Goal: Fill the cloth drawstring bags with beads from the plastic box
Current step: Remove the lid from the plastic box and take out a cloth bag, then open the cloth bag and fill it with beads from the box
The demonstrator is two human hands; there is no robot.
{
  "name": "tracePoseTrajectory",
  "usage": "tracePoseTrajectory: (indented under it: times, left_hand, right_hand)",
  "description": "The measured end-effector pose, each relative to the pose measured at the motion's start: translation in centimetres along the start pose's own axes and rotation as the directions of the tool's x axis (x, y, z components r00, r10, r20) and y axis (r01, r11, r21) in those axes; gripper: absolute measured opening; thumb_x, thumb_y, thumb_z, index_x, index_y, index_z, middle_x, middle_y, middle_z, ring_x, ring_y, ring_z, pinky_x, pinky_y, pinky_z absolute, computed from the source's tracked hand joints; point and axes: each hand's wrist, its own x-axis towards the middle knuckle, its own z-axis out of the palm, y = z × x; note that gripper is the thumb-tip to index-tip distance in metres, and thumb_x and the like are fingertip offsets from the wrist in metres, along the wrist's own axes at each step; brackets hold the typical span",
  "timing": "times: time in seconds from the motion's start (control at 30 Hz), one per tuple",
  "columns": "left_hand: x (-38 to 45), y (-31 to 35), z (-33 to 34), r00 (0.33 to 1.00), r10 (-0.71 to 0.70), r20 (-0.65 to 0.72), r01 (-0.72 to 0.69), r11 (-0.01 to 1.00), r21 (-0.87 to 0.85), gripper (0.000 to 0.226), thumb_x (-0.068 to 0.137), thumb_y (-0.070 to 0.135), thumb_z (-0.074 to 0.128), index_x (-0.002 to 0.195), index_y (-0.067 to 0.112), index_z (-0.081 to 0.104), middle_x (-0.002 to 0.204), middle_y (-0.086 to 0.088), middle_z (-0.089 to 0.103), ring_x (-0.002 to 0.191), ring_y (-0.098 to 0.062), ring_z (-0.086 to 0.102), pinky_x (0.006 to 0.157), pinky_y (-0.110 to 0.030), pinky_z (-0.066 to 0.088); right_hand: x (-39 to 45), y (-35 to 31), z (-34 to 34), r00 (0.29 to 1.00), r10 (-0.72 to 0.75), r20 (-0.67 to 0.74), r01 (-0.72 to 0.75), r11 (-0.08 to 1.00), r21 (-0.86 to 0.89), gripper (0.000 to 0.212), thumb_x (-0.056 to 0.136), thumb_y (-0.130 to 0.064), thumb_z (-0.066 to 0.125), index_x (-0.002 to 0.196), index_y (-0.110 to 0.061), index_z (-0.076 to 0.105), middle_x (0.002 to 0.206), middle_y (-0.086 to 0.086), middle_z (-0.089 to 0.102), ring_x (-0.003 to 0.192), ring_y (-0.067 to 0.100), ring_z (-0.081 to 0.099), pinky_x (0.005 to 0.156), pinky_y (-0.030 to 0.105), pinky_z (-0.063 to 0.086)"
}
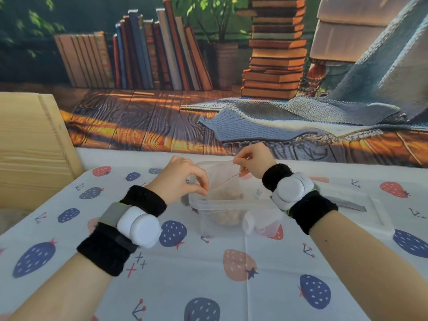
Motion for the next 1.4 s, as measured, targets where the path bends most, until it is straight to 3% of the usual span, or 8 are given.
tracePoseTrajectory:
  times: [0.07, 0.23, 0.43, 0.57, 0.87, 1.07, 1.2, 1.4]
  left_hand:
    - [-0.4, 0.5, 0.0, 0.998, 0.010, 0.063, -0.007, 0.999, -0.048, 0.006, 0.076, 0.023, 0.076, 0.072, 0.026, 0.072, 0.077, 0.016, 0.066, 0.089, 0.001, 0.048, 0.081, -0.005, 0.025]
    - [-1.0, 1.0, 0.5, 0.979, -0.023, 0.201, 0.073, 0.967, -0.244, 0.008, 0.086, 0.020, 0.066, 0.084, 0.022, 0.074, 0.082, 0.016, 0.067, 0.081, 0.008, 0.057, 0.070, -0.003, 0.038]
    - [-0.9, 1.2, 0.4, 0.966, -0.032, 0.257, 0.100, 0.962, -0.255, 0.005, 0.082, 0.023, 0.071, 0.082, 0.022, 0.076, 0.079, 0.015, 0.071, 0.079, -0.002, 0.062, 0.075, -0.012, 0.046]
    - [-1.4, 1.6, 0.3, 0.952, -0.035, 0.303, 0.111, 0.965, -0.236, 0.005, 0.080, 0.026, 0.073, 0.082, 0.023, 0.077, 0.081, 0.012, 0.073, 0.080, -0.003, 0.063, 0.081, -0.022, 0.049]
    - [-2.2, 2.1, 0.7, 0.945, -0.041, 0.326, 0.133, 0.955, -0.265, 0.004, 0.077, 0.025, 0.077, 0.080, 0.022, 0.077, 0.079, 0.012, 0.073, 0.078, -0.005, 0.065, 0.083, -0.023, 0.050]
    - [-1.9, 1.3, 1.2, 0.979, -0.102, 0.175, 0.150, 0.945, -0.291, 0.009, 0.082, 0.024, 0.071, 0.085, 0.018, 0.077, 0.083, 0.011, 0.073, 0.079, -0.001, 0.063, 0.076, -0.008, 0.043]
    - [-1.5, 1.1, 1.3, 0.982, -0.120, 0.149, 0.162, 0.933, -0.320, 0.010, 0.082, 0.021, 0.071, 0.088, 0.017, 0.077, 0.086, 0.009, 0.073, 0.080, 0.003, 0.063, 0.072, -0.006, 0.042]
    - [-2.2, 2.0, 1.6, 0.986, -0.121, -0.119, 0.059, 0.901, -0.431, 0.019, 0.078, 0.015, 0.074, 0.095, 0.022, 0.073, 0.082, 0.010, 0.073, 0.082, -0.002, 0.064, 0.081, -0.011, 0.042]
  right_hand:
    - [-0.4, 0.0, -0.1, 0.997, -0.041, 0.062, 0.040, 0.999, 0.007, 0.011, 0.089, -0.004, 0.059, 0.089, 0.003, 0.068, 0.066, 0.005, 0.061, 0.048, 0.009, 0.060, 0.051, 0.016, 0.053]
    - [-1.2, 1.8, -2.4, 0.979, 0.012, 0.205, -0.023, 0.999, 0.048, 0.015, 0.094, -0.004, 0.051, 0.092, -0.006, 0.066, 0.077, 0.006, 0.064, 0.058, 0.015, 0.061, 0.053, 0.021, 0.053]
    - [-2.1, 2.9, -3.9, 0.871, 0.151, 0.467, 0.018, 0.941, -0.338, 0.027, 0.088, 0.005, 0.051, 0.083, -0.014, 0.070, 0.083, -0.003, 0.069, 0.062, 0.010, 0.066, 0.053, 0.018, 0.050]
    - [-1.6, 2.3, -2.0, 0.761, 0.252, 0.598, 0.106, 0.861, -0.497, 0.034, 0.089, 0.008, 0.044, 0.110, -0.007, 0.066, 0.104, -0.008, 0.063, 0.072, 0.010, 0.067, 0.054, 0.014, 0.048]
    - [-1.6, 3.9, 0.2, 0.713, 0.443, 0.543, 0.020, 0.762, -0.647, 0.033, 0.086, 0.004, 0.052, 0.118, -0.003, 0.055, 0.112, 0.016, 0.066, 0.092, 0.030, 0.069, 0.080, 0.034, 0.057]
    - [-2.3, 0.5, -3.2, 0.961, -0.005, 0.277, 0.127, 0.897, -0.423, 0.029, 0.082, 0.012, 0.044, 0.091, -0.010, 0.060, 0.084, 0.008, 0.063, 0.061, 0.013, 0.057, 0.058, 0.021, 0.044]
    - [-3.2, -0.8, -5.1, 0.986, -0.160, 0.041, 0.164, 0.982, -0.092, 0.028, 0.079, 0.016, 0.049, 0.085, -0.007, 0.062, 0.071, 0.007, 0.066, 0.055, 0.008, 0.061, 0.052, 0.016, 0.045]
    - [-5.1, -1.7, -5.5, 0.993, -0.112, 0.034, 0.088, 0.908, 0.410, 0.016, 0.082, 0.009, 0.060, 0.083, -0.007, 0.062, 0.060, -0.001, 0.068, 0.053, 0.013, 0.063, 0.049, 0.018, 0.044]
